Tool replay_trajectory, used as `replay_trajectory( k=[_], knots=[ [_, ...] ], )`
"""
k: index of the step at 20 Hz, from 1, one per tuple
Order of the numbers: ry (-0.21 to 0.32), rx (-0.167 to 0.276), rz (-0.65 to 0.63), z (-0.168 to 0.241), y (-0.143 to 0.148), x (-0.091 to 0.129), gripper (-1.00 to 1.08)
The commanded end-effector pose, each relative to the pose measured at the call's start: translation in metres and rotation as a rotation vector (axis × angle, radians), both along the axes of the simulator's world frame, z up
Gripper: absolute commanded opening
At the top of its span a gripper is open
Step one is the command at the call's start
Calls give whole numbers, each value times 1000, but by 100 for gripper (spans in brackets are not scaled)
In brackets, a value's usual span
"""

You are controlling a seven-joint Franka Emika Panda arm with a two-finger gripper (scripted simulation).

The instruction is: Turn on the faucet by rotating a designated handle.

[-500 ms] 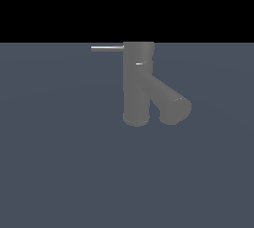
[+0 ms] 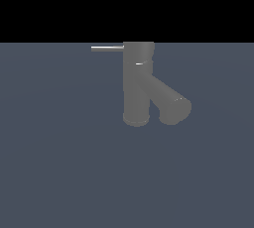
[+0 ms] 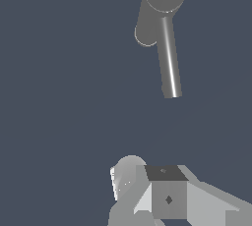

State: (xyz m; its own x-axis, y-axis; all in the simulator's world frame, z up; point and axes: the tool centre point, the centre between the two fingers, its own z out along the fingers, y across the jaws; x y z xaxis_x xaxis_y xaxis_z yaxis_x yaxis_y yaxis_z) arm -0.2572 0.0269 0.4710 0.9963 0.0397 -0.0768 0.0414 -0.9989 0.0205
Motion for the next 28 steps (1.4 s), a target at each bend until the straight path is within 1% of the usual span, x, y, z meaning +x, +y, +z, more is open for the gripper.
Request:
replay_trajectory(
  k=[1,7,14,20,28],
  knots=[
    [4,-6,2,0,1,0,-100],
    [2,-2,-12,-1,1,4,-100],
    [-2,8,-76,-4,4,20,-100],
    [-5,22,-174,-10,8,45,-100],
    [-6,39,-361,-26,17,91,-100]
  ],
)
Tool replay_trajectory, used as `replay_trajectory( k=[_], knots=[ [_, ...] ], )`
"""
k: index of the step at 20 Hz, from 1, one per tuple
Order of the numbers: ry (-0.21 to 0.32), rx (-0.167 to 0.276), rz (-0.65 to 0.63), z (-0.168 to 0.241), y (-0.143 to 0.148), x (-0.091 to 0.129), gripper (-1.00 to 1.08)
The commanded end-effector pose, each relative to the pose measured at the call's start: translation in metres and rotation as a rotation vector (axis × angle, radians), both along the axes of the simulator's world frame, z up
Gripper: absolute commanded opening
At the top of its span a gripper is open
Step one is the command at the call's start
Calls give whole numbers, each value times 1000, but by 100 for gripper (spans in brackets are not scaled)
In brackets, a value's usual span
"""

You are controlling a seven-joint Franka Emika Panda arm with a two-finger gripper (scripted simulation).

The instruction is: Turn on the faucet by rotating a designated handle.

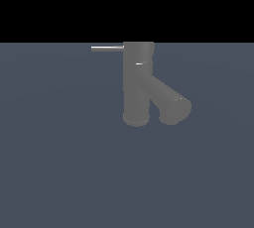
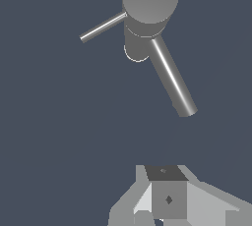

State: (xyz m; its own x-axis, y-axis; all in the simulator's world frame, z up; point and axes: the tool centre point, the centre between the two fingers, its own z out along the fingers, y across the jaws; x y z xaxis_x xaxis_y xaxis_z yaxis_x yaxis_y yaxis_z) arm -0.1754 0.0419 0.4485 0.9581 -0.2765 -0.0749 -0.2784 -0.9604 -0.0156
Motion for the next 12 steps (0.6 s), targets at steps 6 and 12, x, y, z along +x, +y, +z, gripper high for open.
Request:
replay_trajectory(
  k=[6,12],
  knots=[
    [3,10,-187,-20,9,44,-100],
    [6,9,-340,-40,16,78,-100]
  ],
)
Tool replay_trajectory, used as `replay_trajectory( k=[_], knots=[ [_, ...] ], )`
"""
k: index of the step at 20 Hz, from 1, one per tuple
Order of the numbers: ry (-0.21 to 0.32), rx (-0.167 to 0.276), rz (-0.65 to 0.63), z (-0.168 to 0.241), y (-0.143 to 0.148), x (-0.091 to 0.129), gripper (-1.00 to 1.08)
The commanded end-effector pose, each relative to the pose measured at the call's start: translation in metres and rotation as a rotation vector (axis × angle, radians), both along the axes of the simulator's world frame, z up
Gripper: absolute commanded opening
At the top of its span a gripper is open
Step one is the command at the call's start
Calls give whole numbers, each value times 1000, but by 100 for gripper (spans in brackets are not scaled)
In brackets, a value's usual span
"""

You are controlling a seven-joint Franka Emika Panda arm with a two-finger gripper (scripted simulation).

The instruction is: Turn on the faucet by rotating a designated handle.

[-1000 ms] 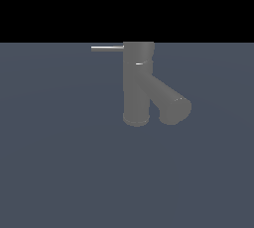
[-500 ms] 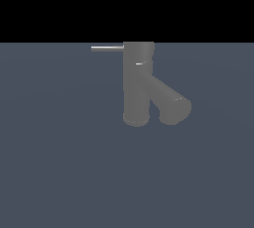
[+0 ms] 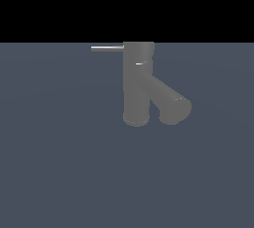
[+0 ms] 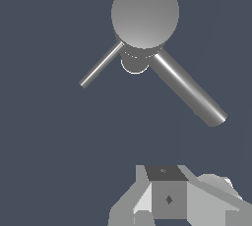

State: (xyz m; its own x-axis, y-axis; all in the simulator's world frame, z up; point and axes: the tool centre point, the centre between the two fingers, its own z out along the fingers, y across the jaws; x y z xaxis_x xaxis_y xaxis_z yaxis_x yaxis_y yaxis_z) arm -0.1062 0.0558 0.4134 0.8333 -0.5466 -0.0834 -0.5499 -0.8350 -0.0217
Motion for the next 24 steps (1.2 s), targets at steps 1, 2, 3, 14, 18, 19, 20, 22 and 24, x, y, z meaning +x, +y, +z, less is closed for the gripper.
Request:
replay_trajectory(
  k=[1,2,3,14,18,19,20,22,24],
  knots=[
    [1,-1,-65,-9,3,14,-100],
    [2,-2,-91,-13,4,20,-100],
    [2,-3,-117,-17,6,25,-100],
    [3,-26,-399,-65,19,82,-100],
    [-1,-39,-501,-85,24,101,-100],
    [-3,-43,-527,-90,25,105,-100],
    [-4,-47,-552,-95,26,110,-100],
    [-8,-53,-598,-104,28,118,-100],
    [-12,-60,-638,-113,30,125,-100]
  ],
)
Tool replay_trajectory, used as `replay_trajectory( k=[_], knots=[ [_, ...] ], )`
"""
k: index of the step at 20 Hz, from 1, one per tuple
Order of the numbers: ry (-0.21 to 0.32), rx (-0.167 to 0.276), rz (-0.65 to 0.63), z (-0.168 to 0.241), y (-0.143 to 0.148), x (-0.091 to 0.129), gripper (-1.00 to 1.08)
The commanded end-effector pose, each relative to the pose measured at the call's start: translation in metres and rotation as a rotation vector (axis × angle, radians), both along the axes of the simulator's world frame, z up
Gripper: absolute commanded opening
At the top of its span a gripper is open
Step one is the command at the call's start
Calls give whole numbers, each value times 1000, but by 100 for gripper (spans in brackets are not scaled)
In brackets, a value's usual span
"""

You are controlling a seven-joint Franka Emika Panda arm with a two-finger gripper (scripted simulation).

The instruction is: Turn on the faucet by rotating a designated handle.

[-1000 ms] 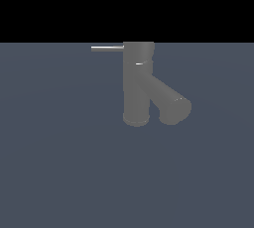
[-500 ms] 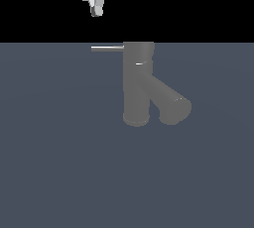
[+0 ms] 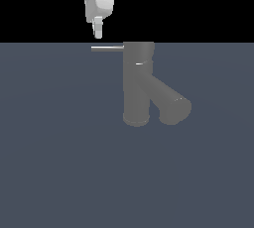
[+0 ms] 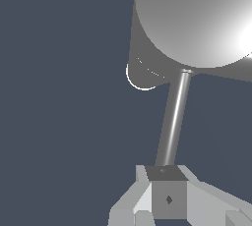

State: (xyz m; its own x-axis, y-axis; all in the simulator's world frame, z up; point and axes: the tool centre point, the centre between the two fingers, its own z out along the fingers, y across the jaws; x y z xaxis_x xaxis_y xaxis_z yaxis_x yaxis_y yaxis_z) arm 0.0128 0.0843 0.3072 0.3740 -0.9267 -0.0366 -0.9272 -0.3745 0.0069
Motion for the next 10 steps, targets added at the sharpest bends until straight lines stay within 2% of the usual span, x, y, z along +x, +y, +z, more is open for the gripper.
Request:
replay_trajectory(
  k=[1,10],
  knots=[
    [-5,-9,-52,-11,2,9,-100],
    [-15,-30,-159,-34,7,27,-100]
  ],
)
